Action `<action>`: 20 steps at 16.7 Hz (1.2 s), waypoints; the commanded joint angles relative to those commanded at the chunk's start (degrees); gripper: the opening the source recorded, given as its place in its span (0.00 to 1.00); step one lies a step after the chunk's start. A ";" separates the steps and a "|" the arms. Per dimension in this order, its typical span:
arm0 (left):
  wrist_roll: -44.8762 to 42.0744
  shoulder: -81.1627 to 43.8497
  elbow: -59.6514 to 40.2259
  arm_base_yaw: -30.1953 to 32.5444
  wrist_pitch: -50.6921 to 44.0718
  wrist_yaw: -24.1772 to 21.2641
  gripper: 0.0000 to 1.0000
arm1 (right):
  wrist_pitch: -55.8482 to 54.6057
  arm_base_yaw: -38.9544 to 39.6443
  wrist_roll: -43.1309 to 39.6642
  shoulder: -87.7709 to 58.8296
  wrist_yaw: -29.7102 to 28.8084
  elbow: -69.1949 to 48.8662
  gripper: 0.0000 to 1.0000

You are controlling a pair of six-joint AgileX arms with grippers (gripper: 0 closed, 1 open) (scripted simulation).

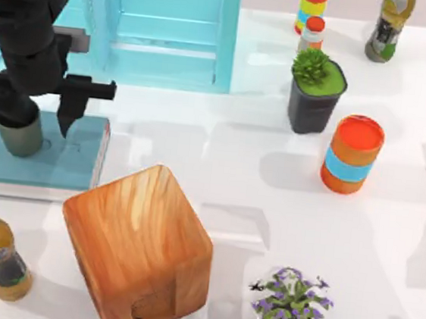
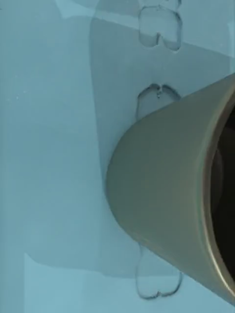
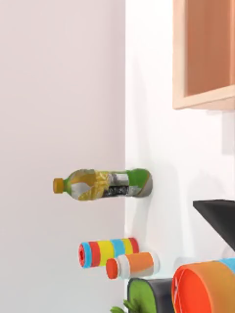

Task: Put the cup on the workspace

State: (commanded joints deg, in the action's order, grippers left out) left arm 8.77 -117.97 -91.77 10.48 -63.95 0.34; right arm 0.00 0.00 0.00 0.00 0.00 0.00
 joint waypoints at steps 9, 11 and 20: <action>0.00 0.00 0.00 0.00 0.00 0.00 0.00 | 0.00 0.00 0.00 0.00 0.00 0.00 1.00; 0.00 0.00 0.00 0.00 0.00 0.00 0.00 | 0.00 0.00 0.00 0.00 0.00 0.00 1.00; 0.06 1.09 -8.52 0.10 -10.05 0.02 0.00 | 0.00 0.00 0.00 0.00 0.00 0.00 1.00</action>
State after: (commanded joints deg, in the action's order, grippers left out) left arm 8.83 -116.87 -100.29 10.58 -74.00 0.36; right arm 0.00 0.00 0.00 0.00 0.00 0.00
